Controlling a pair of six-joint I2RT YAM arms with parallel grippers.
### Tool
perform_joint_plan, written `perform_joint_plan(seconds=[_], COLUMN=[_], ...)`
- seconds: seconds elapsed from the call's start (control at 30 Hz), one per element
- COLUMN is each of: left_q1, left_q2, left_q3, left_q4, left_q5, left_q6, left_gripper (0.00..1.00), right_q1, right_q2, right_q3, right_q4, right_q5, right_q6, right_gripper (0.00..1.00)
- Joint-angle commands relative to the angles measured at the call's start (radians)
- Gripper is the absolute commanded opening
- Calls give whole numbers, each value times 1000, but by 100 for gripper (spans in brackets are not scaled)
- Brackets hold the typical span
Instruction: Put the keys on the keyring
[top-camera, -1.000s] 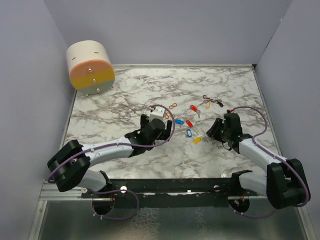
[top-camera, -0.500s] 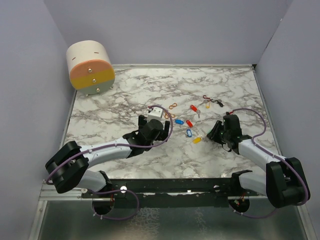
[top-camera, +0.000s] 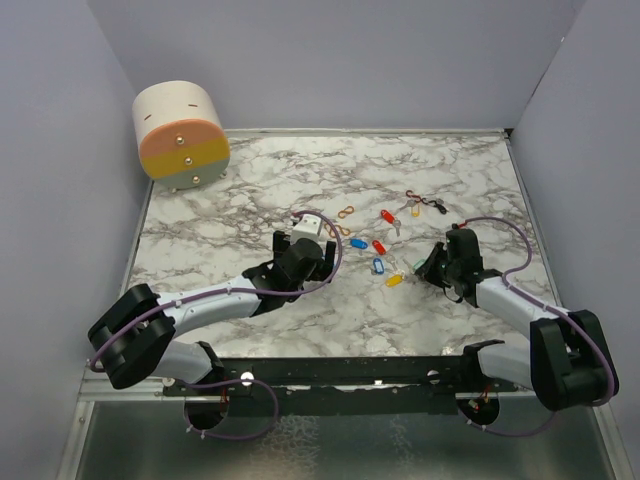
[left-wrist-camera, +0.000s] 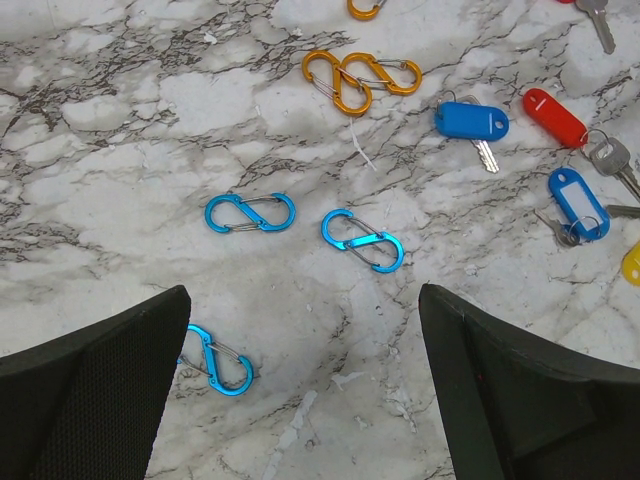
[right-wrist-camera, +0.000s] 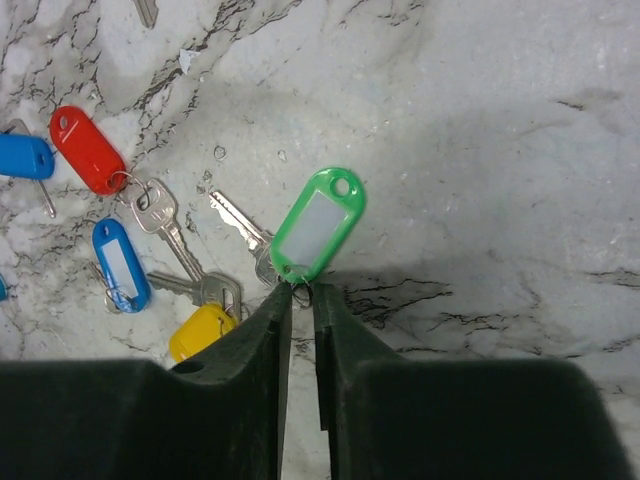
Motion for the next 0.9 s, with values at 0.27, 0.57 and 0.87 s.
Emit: perform_joint_plan(seconds=[0.27, 0.57, 0.87], left_q1=[12, 13, 14], left_q2=[-18, -20, 2], left_q3=[-11, -28, -37], left_q4=[-5, -56, -123], left_q5=[-25, -82, -134], left_q6=[-12, -53, -138], left_gripper=[99, 99, 96], right_q1=[0, 0, 0], right_q2=[-43, -216, -270], right_q3=[-14, -43, -17], right_q4=[0, -8, -15], right_q5=[28, 68, 14], right_q6=[-5, -74, -129], right_gripper=[1, 1, 1])
